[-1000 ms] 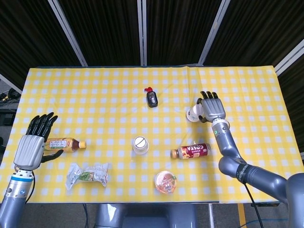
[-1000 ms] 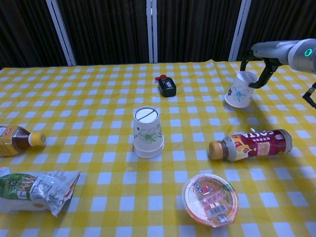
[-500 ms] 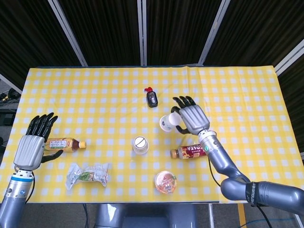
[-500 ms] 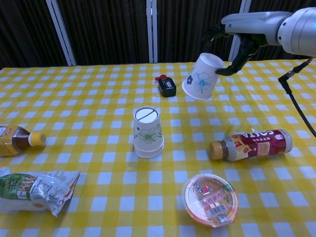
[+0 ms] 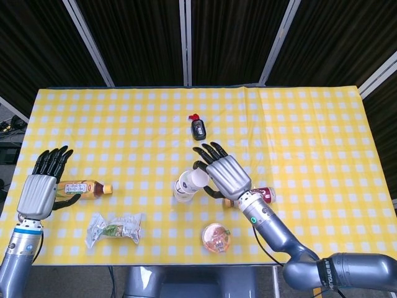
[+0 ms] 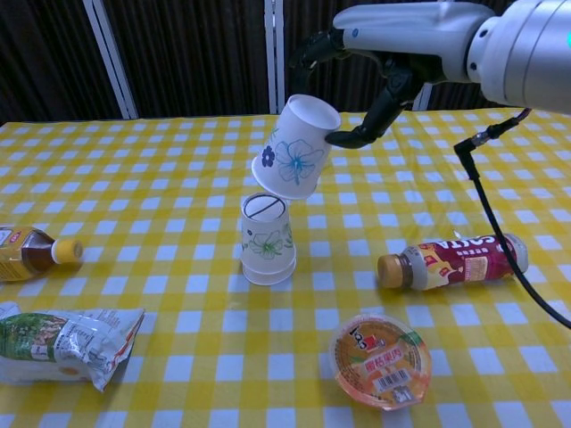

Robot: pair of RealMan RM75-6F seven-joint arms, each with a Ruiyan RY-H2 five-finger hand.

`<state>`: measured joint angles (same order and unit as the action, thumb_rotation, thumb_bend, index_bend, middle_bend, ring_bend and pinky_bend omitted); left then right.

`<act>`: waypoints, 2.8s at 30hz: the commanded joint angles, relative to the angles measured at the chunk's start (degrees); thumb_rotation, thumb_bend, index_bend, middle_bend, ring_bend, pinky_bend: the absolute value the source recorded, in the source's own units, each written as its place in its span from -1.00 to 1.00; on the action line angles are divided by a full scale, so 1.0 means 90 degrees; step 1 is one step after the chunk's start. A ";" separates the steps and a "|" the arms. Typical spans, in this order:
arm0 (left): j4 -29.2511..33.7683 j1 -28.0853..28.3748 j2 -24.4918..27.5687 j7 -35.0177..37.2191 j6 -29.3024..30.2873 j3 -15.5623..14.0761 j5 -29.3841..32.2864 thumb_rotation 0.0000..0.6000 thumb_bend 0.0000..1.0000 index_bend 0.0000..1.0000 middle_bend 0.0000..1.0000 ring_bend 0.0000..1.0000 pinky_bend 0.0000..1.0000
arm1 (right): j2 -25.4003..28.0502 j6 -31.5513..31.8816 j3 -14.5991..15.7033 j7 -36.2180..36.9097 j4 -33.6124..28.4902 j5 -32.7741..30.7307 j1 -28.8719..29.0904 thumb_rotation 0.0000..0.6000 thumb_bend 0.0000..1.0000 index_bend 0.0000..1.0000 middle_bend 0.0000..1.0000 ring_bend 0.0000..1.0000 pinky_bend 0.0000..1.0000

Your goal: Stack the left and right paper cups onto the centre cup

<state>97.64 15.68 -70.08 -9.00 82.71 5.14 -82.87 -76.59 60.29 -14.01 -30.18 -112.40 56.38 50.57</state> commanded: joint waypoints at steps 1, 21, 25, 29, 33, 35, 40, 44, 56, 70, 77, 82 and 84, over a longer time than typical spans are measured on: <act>-0.0023 0.0014 -0.0005 0.0021 -0.0057 0.0018 0.0041 1.00 -0.80 -1.00 -1.00 -1.00 -1.00 | -0.0191 0.0056 0.0089 -0.0142 0.0114 -0.0035 0.0068 1.00 -0.41 -0.03 -0.85 -1.00 -0.87; -0.0096 0.0013 -0.0009 0.0154 -0.0163 0.0041 -0.0034 1.00 -0.80 -1.00 -1.00 -1.00 -1.00 | -0.0686 0.0217 0.0213 -0.0481 0.0517 -0.0138 0.0229 1.00 -0.42 -0.03 -0.85 -1.00 -0.88; -0.0105 0.0011 -0.0006 0.0166 -0.0176 0.0051 -0.0026 1.00 -0.80 -1.00 -1.00 -1.00 -1.00 | -0.0666 0.0180 0.0247 -0.0498 0.0449 -0.0183 0.0232 1.00 -0.42 -0.03 -0.85 -1.00 -0.88; -0.0103 0.0009 -0.0008 0.0160 -0.0185 0.0048 -0.0043 1.00 -0.80 -1.00 -1.00 -1.00 -1.00 | -0.0711 0.0163 0.0288 -0.0526 0.0430 -0.0198 0.0245 1.00 -0.42 -0.03 -0.85 -1.00 -0.88; -0.0101 -0.0004 -0.0002 0.0210 -0.0161 0.0055 -0.0070 1.00 -0.80 -1.00 -1.00 -1.00 -1.00 | -0.0870 0.0226 0.0305 -0.0586 0.0573 -0.0166 0.0272 1.00 -0.42 -0.03 -0.86 -1.00 -0.88; -0.0106 -0.0008 0.0000 0.0231 -0.0160 0.0055 -0.0077 1.00 -0.80 -1.00 -1.00 -1.00 -1.00 | -0.0957 0.0275 0.0315 -0.0627 0.0686 -0.0135 0.0281 1.00 -0.42 -0.03 -0.86 -1.00 -0.89; -0.0127 -0.0004 -0.0003 0.0261 -0.0187 0.0047 -0.0103 1.00 -0.80 -1.00 -1.00 -1.00 -1.00 | -0.1212 0.0365 0.0322 -0.0654 0.1046 -0.0109 0.0283 1.00 -0.50 -0.08 -0.90 -1.00 -0.91; -0.0138 0.0002 -0.0004 0.0285 -0.0214 0.0050 -0.0104 1.00 -0.80 -1.00 -1.00 -1.00 -1.00 | -0.1347 0.0418 0.0278 -0.0654 0.1184 -0.0080 0.0289 1.00 -0.59 -0.28 -0.97 -1.00 -0.93; -0.0132 0.0001 -0.0010 0.0230 -0.0252 0.0060 -0.0067 1.00 -0.80 -1.00 -1.00 -1.00 -1.00 | -0.1220 0.0481 0.0340 -0.0869 0.0969 -0.0123 0.0221 1.00 -0.74 -0.69 -1.00 -1.00 -0.97; -0.0111 -0.0010 -0.0043 0.0150 -0.0246 0.0044 -0.0099 1.00 -0.80 -1.00 -1.00 -1.00 -1.00 | -0.1025 0.0797 0.0291 -0.0520 0.1095 0.0128 -0.0095 1.00 -0.87 -0.70 -1.00 -1.00 -0.99; -0.0117 -0.0009 -0.0060 0.0124 -0.0271 0.0063 -0.0048 1.00 -0.80 -1.00 -1.00 -1.00 -1.00 | -0.1240 0.0850 0.0020 -0.0532 0.1340 0.0101 -0.0001 1.00 -1.00 -0.71 -1.00 -1.00 -1.00; -0.0106 0.0008 -0.0062 0.0103 -0.0336 0.0061 -0.0010 1.00 -0.80 -1.00 -1.00 -1.00 -1.00 | -0.1501 0.0827 -0.0095 -0.0537 0.1543 0.0070 0.0092 1.00 -1.00 -0.72 -1.00 -1.00 -1.00; -0.0102 0.0007 -0.0051 0.0120 -0.0333 0.0062 -0.0017 1.00 -0.80 -1.00 -1.00 -1.00 -1.00 | -0.1599 0.0783 -0.0151 -0.0524 0.1626 0.0013 0.0138 1.00 -1.00 -0.72 -1.00 -1.00 -1.00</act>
<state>96.71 15.74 -70.55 -7.92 79.71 5.69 -83.01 -90.52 67.59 -15.01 -34.96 -98.21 56.82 51.50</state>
